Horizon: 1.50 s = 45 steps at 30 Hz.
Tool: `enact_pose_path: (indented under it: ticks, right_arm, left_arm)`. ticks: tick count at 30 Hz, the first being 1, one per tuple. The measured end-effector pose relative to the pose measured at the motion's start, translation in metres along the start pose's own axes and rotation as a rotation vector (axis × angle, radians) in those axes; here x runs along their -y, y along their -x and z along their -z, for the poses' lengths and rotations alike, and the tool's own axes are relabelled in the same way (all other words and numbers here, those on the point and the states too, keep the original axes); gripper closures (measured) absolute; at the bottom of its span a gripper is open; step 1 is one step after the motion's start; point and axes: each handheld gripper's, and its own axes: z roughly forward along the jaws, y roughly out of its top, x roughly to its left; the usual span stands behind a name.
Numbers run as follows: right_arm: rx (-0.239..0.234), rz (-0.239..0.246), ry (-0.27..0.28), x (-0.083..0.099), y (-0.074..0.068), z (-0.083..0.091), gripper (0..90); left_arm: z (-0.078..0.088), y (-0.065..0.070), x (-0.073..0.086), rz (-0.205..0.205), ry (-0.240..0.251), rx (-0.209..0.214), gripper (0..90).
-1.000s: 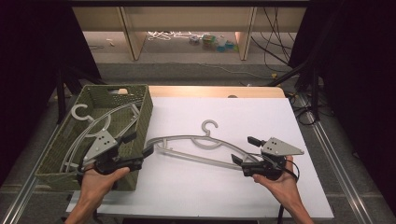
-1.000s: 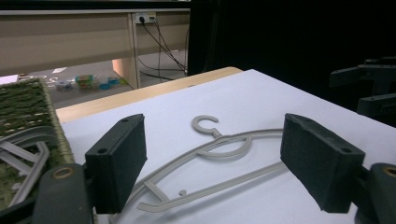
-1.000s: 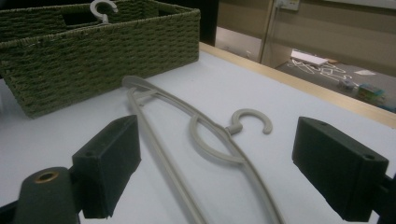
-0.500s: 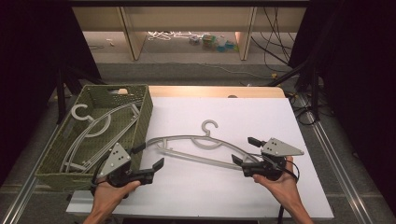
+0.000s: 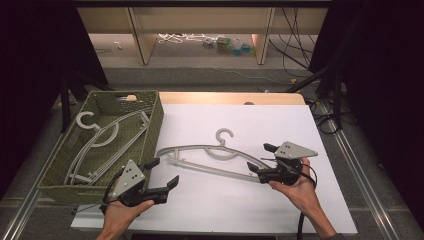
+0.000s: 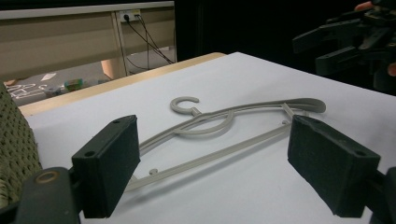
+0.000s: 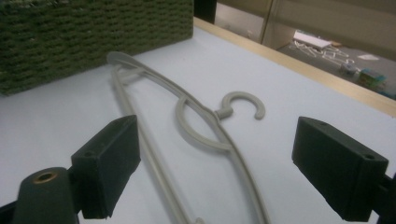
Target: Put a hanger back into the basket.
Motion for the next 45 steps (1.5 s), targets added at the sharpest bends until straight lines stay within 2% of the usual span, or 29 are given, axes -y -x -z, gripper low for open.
enact_pose_path:
  ticks: [2, 6, 8, 9, 13, 16, 19, 22, 27, 30, 35, 38, 41, 45]
  right_arm:
    - [-0.008, -0.006, -0.047, -0.001, 0.005, -0.007, 16.1]
    - [-0.007, 0.024, -0.109, -0.004, 0.016, -0.021, 17.0]
    - [-0.021, 0.021, -0.159, -0.004, 0.021, -0.028, 18.0]
    - [-0.024, 0.028, -0.178, -0.005, 0.023, -0.032, 19.5]
    - [-0.034, 0.043, -0.264, -0.006, 0.031, -0.049, 26.4]
    - [-0.034, 0.059, -0.355, -0.005, 0.037, -0.063, 29.8]
    - [-0.060, 0.054, -0.430, -0.006, 0.043, -0.075, 34.0]
    - [-0.059, 0.052, -0.485, -0.006, 0.048, -0.088, 38.8]
    - [-0.075, 0.064, -0.581, -0.003, 0.053, -0.103, 42.1]
    - [-0.098, 0.068, -0.594, -0.001, 0.055, -0.107, 45.7]
    - [-0.105, 0.062, -0.642, -0.001, 0.057, -0.110, 53.6]
    - [-0.139, 0.057, -0.655, 0.000, 0.060, -0.113, 60.7]
    - [-0.137, 0.053, -0.666, 0.000, 0.062, -0.114, 67.8]
    - [-0.148, 0.070, -0.679, -0.001, 0.062, -0.114, 72.8]
  left_arm:
    - [0.000, 0.000, 0.001, -0.002, 0.003, 0.005, 16.6]
    - [0.000, 0.000, 0.002, 0.004, 0.001, 0.005, 16.6]
    - [-0.001, 0.000, 0.003, -0.002, 0.008, 0.016, 16.7]
    - [-0.001, 0.000, 0.003, -0.008, -0.006, 0.012, 16.7]
    - [-0.002, 0.002, 0.003, -0.017, -0.004, 0.017, 16.7]
    - [-0.001, 0.001, 0.003, -0.011, -0.002, 0.017, 16.7]
    - [-0.001, 0.000, 0.003, -0.015, -0.003, 0.020, 16.7]
    - [-0.002, 0.002, 0.003, -0.006, -0.005, 0.021, 16.8]
    - [-0.002, 0.002, 0.003, -0.022, -0.011, 0.029, 17.0]
    - [-0.002, 0.002, 0.004, -0.023, -0.011, 0.029, 17.2]
    - [-0.002, 0.002, 0.004, -0.023, -0.015, 0.032, 17.2]
    - [-0.003, 0.003, 0.004, -0.022, -0.017, 0.035, 17.2]
    - [-0.003, 0.003, 0.004, -0.020, -0.017, 0.036, 17.3]
    - [-0.003, 0.003, 0.005, -0.023, -0.019, 0.036, 17.7]
